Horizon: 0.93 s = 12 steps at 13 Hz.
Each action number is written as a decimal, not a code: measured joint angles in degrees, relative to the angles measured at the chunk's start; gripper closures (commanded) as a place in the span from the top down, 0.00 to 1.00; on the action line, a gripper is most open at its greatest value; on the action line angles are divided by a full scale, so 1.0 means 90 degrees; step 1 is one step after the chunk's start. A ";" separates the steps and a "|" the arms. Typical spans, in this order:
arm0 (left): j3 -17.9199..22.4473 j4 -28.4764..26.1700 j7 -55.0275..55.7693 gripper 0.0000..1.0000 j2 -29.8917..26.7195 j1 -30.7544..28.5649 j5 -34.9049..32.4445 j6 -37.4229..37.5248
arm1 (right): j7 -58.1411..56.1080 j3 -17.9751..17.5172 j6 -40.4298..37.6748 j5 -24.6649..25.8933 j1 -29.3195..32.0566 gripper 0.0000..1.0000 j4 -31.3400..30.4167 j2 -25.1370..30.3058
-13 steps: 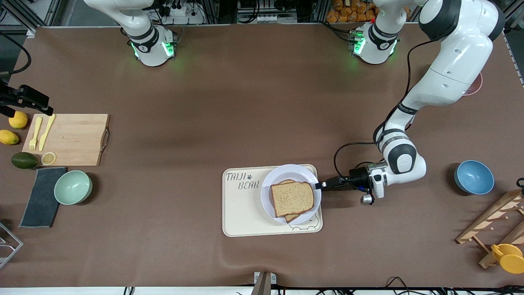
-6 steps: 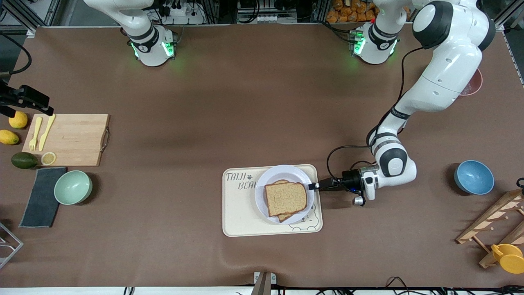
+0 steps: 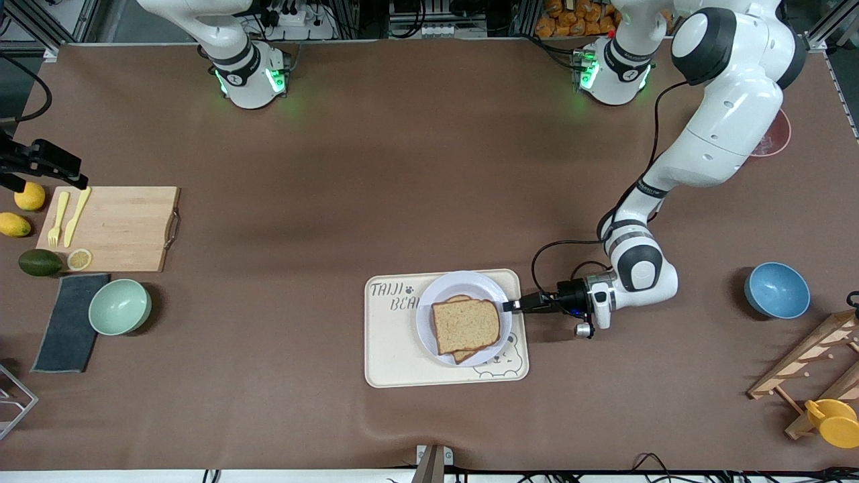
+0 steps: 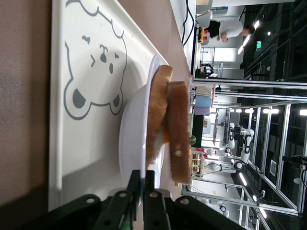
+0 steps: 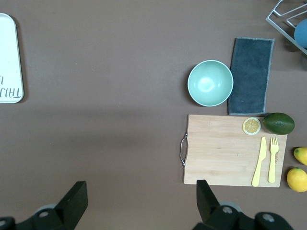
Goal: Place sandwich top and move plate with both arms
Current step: 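Open the left gripper and release the plate rim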
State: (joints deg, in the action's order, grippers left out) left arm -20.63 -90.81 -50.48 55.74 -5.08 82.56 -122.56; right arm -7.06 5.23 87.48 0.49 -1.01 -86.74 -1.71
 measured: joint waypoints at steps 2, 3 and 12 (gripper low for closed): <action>0.0003 0.0015 0.0000 0.70 0.0000 0.0025 0.0000 0.0002 | 0.0000 0.0000 0.0000 0.0000 0.0000 1.00 0.0000 0.0000; 0.0004 0.0022 0.0000 1.00 0.0000 0.0043 0.0000 0.0002 | 0.0000 0.0000 0.0000 0.0000 0.0000 1.00 0.0000 0.0000; 0.0088 0.0210 -0.0001 1.00 -0.0175 -0.0100 -0.0042 0.0009 | 0.0000 0.0003 0.0026 0.0000 0.0003 1.00 0.0000 -0.0026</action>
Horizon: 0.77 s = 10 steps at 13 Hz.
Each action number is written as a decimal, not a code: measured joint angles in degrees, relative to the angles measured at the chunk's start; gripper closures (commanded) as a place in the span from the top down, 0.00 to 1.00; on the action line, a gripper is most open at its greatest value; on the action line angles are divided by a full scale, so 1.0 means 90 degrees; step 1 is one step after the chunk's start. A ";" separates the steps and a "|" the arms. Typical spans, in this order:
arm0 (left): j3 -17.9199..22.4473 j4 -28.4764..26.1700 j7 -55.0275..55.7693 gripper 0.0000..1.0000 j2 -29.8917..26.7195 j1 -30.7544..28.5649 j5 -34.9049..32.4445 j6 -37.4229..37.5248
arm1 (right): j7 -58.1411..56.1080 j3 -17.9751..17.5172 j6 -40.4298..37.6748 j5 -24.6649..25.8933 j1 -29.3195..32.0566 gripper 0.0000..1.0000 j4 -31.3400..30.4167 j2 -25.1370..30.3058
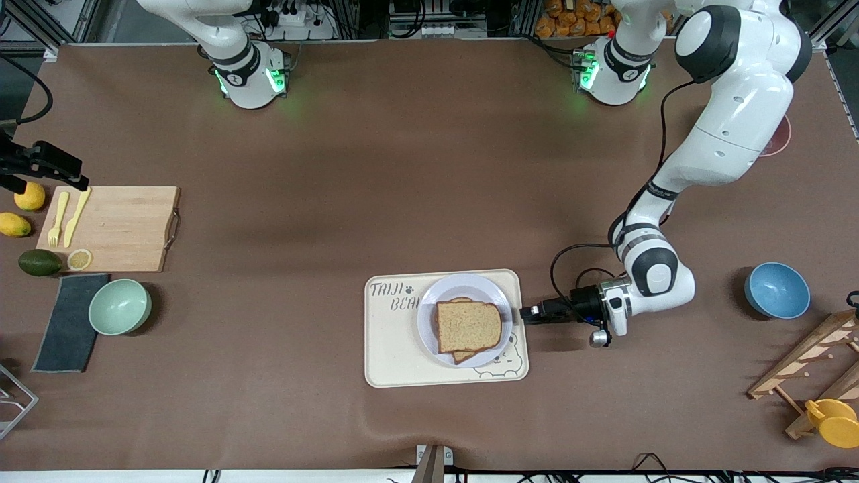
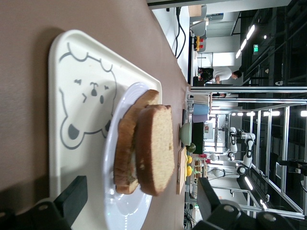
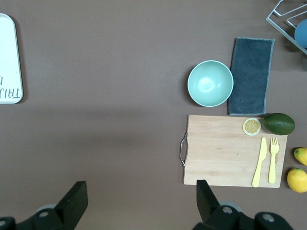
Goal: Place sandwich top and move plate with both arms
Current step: 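Open the left gripper and release the plate rim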
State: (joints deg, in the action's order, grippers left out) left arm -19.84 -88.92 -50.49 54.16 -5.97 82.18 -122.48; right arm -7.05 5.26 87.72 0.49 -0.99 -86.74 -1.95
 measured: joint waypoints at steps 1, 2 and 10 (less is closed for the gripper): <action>-0.0001 0.0000 0.0047 1.00 -0.0043 0.0006 0.0000 0.0001 | 0.0000 0.0001 0.0001 0.0000 0.0001 1.00 0.0000 -0.0002; -0.0002 0.0001 0.0175 1.00 -0.0094 0.0010 0.0000 0.0006 | 0.0000 0.0001 0.0001 0.0000 0.0001 1.00 0.0000 -0.0008; 0.0002 0.0016 0.1489 1.00 -0.0597 -0.0139 -0.0643 0.0049 | 0.0000 0.0001 0.0022 0.0000 0.0001 1.00 0.0029 -0.0014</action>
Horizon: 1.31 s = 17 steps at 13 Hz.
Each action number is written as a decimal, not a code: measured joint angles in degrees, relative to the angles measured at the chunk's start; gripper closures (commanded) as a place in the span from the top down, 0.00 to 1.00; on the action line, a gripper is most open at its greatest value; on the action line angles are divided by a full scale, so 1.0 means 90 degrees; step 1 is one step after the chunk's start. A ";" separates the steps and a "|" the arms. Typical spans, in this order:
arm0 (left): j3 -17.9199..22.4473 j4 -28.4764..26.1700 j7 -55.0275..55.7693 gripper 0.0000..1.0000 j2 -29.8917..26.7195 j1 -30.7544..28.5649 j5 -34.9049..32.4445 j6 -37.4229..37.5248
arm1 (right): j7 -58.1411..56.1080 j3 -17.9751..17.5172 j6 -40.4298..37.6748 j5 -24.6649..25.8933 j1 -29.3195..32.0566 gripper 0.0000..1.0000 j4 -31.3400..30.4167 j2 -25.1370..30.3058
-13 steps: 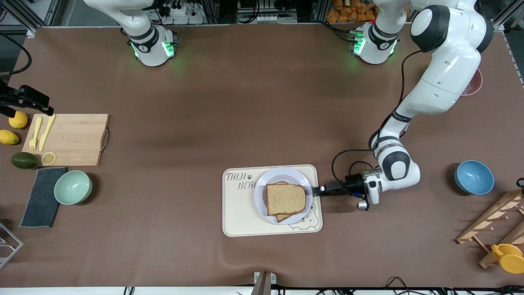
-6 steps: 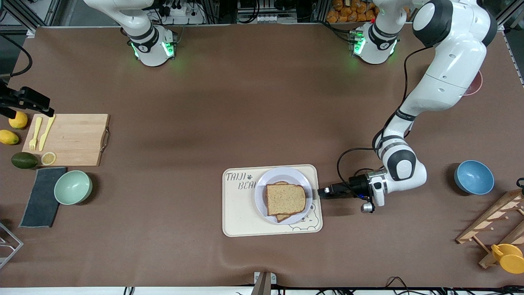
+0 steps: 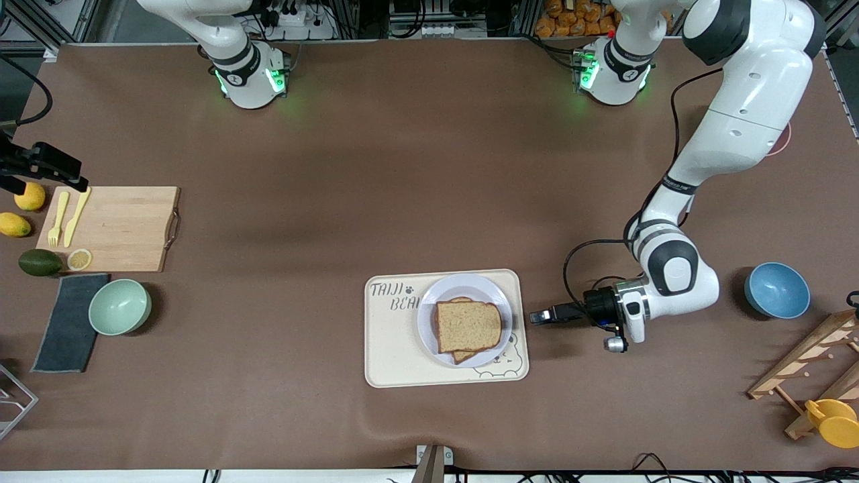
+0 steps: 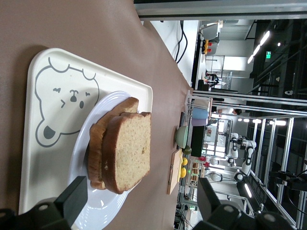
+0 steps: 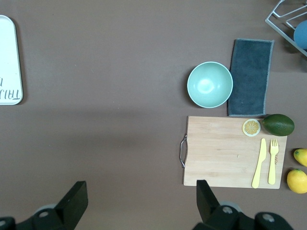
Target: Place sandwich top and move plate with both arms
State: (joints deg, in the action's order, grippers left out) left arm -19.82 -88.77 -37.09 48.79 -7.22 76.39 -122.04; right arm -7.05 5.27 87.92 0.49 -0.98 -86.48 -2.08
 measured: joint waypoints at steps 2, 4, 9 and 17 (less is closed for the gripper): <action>0.0000 0.0034 0.0424 1.00 -0.0144 -0.0051 -0.0371 0.0070 | 0.0000 0.0000 0.0000 0.0000 0.0000 1.00 0.0003 0.0000; -0.0001 0.0107 0.0848 1.00 -0.0285 -0.0067 -0.0660 0.0081 | 0.0002 0.0002 0.0000 0.0000 0.0005 1.00 0.0003 0.0000; -0.0008 0.0196 0.1551 1.00 -0.0526 -0.0052 -0.1050 0.0099 | 0.0000 0.0006 0.0000 0.0000 0.0011 1.00 0.0003 -0.0001; -0.0017 0.0233 0.2618 1.00 -0.0983 -0.0051 -0.1960 0.0186 | -0.0001 0.0012 0.0000 0.0013 0.0017 1.00 0.0003 -0.0013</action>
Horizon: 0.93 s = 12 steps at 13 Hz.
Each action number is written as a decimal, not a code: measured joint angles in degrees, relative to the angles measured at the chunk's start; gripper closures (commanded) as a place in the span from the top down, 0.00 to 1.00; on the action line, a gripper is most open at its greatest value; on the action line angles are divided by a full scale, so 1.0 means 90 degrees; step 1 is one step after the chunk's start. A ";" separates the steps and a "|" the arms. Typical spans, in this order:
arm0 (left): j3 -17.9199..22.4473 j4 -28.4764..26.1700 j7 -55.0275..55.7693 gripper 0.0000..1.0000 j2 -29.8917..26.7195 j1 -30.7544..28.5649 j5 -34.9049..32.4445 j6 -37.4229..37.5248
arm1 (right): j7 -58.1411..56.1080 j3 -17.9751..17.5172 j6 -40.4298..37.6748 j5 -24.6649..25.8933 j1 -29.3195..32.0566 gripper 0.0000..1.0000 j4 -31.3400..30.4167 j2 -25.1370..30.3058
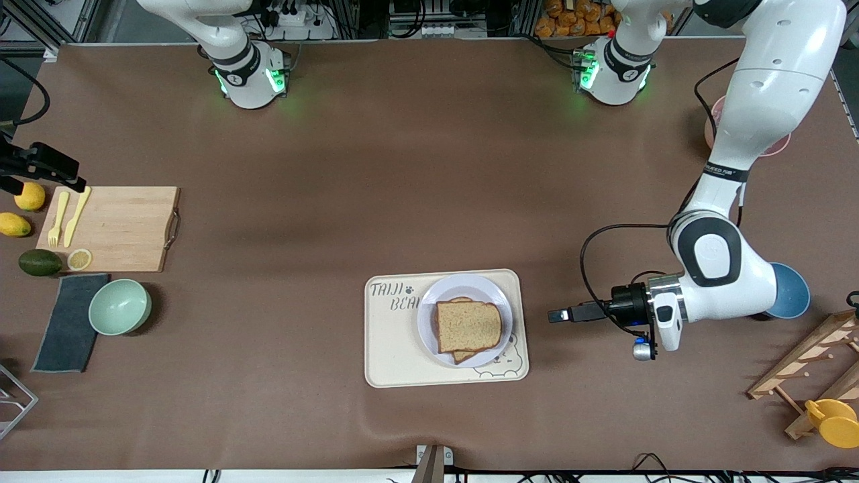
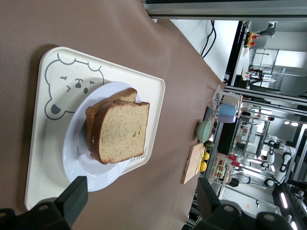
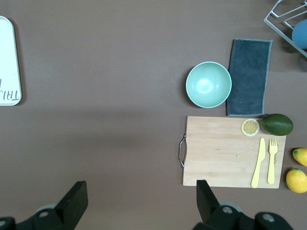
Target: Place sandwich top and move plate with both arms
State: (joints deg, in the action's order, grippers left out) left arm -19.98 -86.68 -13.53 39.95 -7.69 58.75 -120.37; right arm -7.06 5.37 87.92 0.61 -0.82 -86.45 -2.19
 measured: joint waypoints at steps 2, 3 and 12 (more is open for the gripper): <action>0.0013 0.0036 0.0142 1.00 -0.0106 -0.0009 -0.0147 0.0249 | 0.0001 0.0013 0.0001 0.0019 0.0017 1.00 0.0004 0.0001; 0.0013 0.0077 0.0308 1.00 -0.0158 -0.0015 -0.0377 0.0341 | 0.0001 0.0029 0.0001 0.0024 0.0027 1.00 0.0005 0.0001; 0.0012 0.0163 0.1531 1.00 -0.1056 -0.0007 -0.2704 0.0797 | 0.0003 0.0064 0.0001 0.0066 0.0050 1.00 0.0019 -0.0006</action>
State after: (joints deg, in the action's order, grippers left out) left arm -19.87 -85.21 0.24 30.44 -7.75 34.41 -113.20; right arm -7.04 5.95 87.93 1.20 -0.38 -86.28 -2.25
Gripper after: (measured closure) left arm 0.000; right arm 0.000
